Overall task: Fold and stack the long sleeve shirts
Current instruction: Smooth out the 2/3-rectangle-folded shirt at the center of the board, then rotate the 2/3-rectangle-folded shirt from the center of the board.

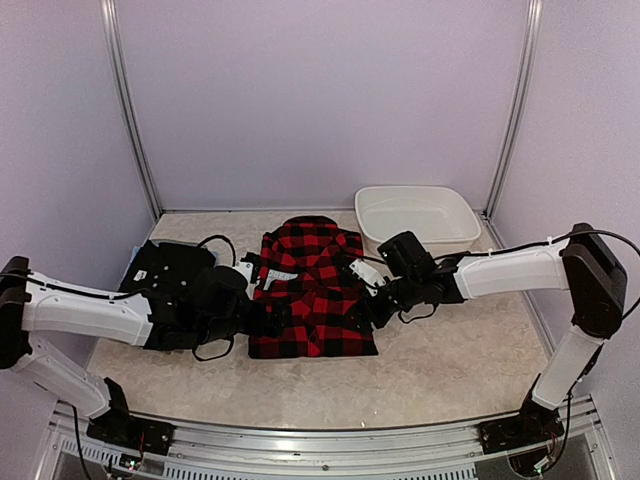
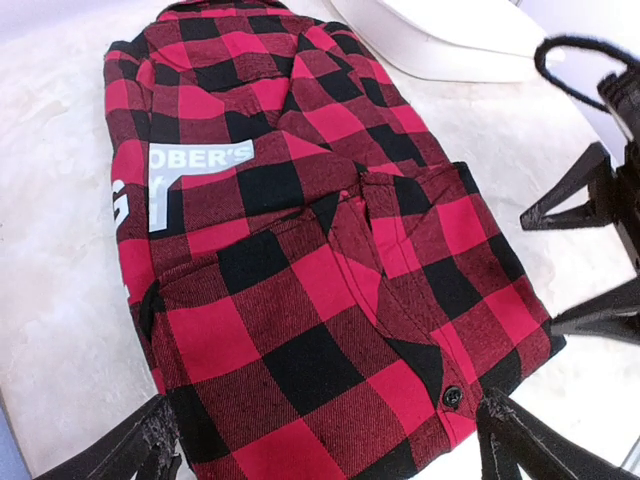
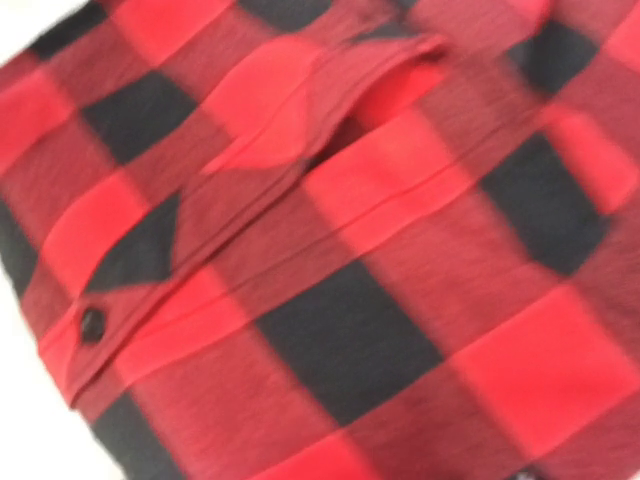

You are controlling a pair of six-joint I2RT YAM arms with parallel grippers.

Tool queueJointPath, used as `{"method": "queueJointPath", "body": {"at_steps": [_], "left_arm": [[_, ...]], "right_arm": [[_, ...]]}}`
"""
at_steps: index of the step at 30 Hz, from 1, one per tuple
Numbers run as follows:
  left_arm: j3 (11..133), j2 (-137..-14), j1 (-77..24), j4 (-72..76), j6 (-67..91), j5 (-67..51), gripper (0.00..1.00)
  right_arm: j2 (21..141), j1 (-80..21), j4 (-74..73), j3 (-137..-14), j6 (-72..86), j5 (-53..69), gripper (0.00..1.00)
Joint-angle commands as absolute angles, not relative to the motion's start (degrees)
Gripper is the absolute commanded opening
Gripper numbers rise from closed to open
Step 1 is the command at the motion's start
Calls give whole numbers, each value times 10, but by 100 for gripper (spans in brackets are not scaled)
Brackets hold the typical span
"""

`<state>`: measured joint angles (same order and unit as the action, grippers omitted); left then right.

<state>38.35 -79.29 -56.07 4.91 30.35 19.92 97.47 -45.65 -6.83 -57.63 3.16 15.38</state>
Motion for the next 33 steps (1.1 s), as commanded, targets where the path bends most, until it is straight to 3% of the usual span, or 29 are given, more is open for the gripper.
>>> {"method": "queueJointPath", "body": {"at_steps": [1,12,23,26,33], "left_arm": [[382,-760,-561,11,328,194,99],[369,-679,-538,-53,406,154,99],[300,-648,-490,-59,569,37,99],[245,-603,-456,-27,613,-21,99],[217,-525,-434,-70,651,-26,99]], "right_arm": [[982,-484,-73,-564,6,139,78],[1069,-515,-79,-587,13,196,70],[1128,-605,-57,-673,87,232,73],[1149,-610,-17,-704,106,283,74],[1152,-593,-1,-738,112,303,75]]}}
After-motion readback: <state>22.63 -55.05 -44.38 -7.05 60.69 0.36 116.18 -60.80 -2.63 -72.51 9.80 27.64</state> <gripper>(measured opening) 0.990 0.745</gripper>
